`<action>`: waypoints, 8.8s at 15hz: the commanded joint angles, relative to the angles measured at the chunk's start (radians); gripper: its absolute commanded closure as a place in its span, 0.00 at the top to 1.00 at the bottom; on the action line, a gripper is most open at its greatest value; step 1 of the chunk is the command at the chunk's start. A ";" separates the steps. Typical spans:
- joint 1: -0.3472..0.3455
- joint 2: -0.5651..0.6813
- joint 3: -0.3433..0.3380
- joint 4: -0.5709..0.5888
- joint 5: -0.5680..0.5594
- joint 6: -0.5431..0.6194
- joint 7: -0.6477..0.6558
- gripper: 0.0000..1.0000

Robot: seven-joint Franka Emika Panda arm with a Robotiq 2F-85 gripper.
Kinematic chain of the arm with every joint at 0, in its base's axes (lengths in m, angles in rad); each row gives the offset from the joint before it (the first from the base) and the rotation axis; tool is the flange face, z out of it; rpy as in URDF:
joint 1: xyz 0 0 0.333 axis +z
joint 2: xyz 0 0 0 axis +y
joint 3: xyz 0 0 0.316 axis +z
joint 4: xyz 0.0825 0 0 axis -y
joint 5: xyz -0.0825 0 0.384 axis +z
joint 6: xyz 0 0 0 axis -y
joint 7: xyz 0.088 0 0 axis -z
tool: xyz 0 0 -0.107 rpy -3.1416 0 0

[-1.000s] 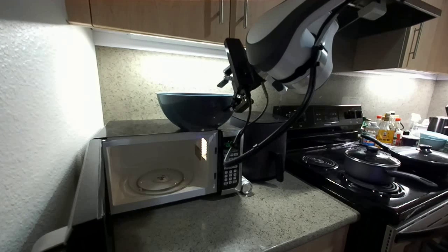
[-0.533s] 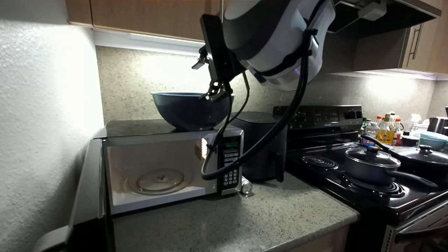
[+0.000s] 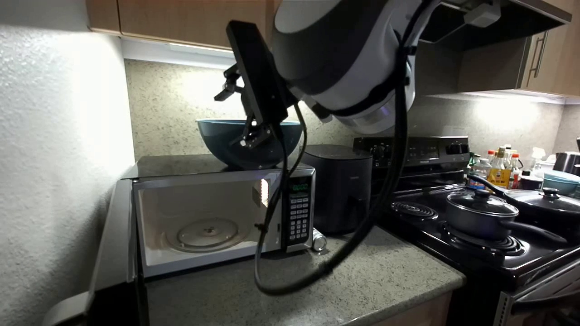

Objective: Remove the bowl from the microwave and put it on top of the microwave

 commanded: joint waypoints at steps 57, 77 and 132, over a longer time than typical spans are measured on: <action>0.324 0.108 -0.366 0.005 -0.088 -0.083 -0.359 1.00; 0.264 0.123 -0.168 0.018 -0.063 -0.158 -0.408 1.00; 0.408 0.198 -0.351 0.148 0.061 -0.149 -0.447 1.00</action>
